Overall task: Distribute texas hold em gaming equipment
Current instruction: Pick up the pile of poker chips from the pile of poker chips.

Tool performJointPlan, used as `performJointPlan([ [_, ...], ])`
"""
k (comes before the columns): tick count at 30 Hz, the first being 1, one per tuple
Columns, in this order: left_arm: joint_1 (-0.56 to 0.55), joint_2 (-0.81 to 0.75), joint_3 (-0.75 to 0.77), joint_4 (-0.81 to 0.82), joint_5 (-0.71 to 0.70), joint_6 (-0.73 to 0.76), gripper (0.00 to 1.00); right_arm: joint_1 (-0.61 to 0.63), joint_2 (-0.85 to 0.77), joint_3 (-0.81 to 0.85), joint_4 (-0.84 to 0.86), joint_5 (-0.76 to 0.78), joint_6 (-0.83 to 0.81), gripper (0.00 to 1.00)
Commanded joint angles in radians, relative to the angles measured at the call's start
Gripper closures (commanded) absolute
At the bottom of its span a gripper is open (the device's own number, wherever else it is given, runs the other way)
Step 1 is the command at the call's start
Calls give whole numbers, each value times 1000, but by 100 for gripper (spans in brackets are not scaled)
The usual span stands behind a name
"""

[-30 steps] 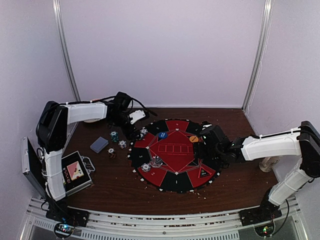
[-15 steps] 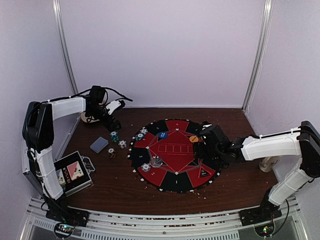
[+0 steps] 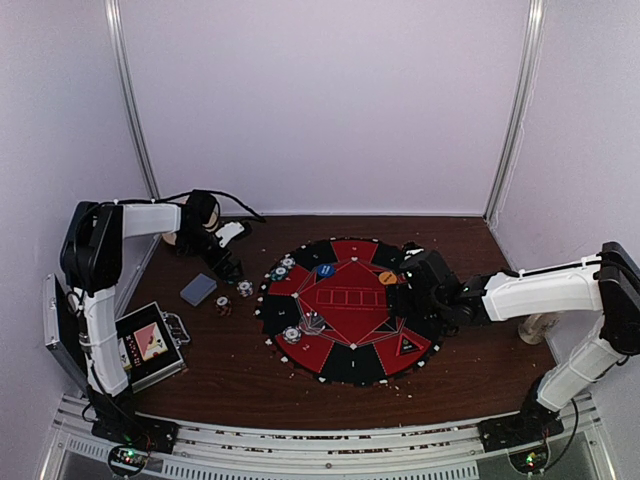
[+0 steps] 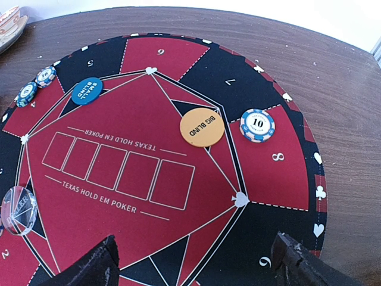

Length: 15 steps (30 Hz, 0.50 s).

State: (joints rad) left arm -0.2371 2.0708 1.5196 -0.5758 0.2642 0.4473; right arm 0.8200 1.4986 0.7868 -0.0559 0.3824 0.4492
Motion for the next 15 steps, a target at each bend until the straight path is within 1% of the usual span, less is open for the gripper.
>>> performJointPlan([
  [1, 17, 13, 46, 5, 2, 8, 6, 5, -11, 21, -1, 12, -3, 10],
  [6, 22, 28, 55, 7, -6, 6, 8, 6, -11, 20, 0, 13, -2, 10],
  [15, 36, 58, 72, 4, -13, 7, 16, 5, -11, 21, 1, 13, -3, 10],
])
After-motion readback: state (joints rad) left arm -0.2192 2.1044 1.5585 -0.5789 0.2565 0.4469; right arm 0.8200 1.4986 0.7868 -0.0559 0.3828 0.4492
